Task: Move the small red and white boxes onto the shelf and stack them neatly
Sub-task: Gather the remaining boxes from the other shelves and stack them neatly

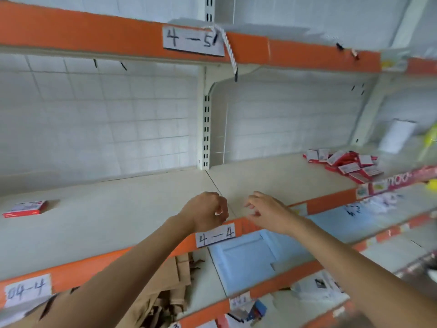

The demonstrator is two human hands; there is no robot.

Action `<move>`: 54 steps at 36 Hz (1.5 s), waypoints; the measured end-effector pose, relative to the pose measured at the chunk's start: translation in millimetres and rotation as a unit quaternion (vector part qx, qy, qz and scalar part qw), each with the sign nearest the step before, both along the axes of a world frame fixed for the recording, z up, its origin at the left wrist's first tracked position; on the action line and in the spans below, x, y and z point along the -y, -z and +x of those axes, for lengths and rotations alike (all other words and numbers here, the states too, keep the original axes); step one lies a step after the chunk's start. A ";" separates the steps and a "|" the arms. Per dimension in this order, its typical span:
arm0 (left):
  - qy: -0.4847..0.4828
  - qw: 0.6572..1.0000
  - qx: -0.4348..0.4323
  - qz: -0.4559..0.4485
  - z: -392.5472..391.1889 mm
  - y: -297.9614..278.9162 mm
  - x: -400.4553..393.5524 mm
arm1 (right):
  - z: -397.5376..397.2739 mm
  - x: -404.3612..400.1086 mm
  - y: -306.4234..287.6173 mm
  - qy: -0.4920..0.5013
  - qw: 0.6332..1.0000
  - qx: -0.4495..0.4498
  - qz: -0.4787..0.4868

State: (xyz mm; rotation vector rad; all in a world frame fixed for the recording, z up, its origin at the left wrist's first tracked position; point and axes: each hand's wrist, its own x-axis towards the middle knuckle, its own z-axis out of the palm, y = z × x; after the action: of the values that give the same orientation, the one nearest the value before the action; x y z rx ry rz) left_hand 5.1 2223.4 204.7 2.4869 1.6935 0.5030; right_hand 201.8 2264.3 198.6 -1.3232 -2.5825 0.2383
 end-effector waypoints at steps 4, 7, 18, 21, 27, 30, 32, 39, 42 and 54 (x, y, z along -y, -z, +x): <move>0.015 1.000 0.010 -0.009 51.9 2.4 -16.6 | 50.7 -10.8 11.6 0.044 0.998 -0.037 0.005; 0.031 0.999 -0.002 -0.031 83.7 7.6 -31.7 | 75.8 -19.2 19.1 0.071 0.996 -0.057 0.007; 0.100 0.994 0.019 -0.040 177.7 8.8 -129.7 | 165.5 -85.1 9.4 0.115 0.992 -0.054 -0.015; 0.103 0.994 0.026 -0.036 195.1 3.9 -164.6 | 186.1 -117.4 -3.2 0.132 0.991 -0.022 -0.012; 0.110 0.993 0.035 -0.020 220.9 -4.0 -218.2 | 218.6 -173.7 -19.4 0.159 0.987 0.011 0.024; 0.122 0.992 0.018 -0.019 232.8 -2.1 -236.4 | 228.4 -188.4 -9.3 0.163 0.985 0.048 0.014; 0.125 0.992 0.015 -0.021 240.9 -2.0 -248.5 | 236.4 -198.5 -1.9 0.168 0.983 0.069 0.003; 0.118 0.993 0.019 -0.020 270.1 -0.4 -278.7 | 271.6 -250.0 -16.2 0.173 0.978 0.116 0.030; 0.095 0.995 0.027 -0.025 281.0 -0.9 -289.7 | 279.7 -268.6 -23.8 0.167 0.973 0.145 0.064; 0.031 0.999 0.023 -0.012 319.4 -10.3 -314.6 | 304.1 -319.8 -25.0 0.152 0.955 0.230 0.113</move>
State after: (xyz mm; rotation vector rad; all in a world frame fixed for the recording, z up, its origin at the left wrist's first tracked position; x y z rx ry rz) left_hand 324.5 2538.0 215.0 2.4828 1.5904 0.5247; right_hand 505.9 2584.1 223.6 -1.8280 -2.5864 -0.4579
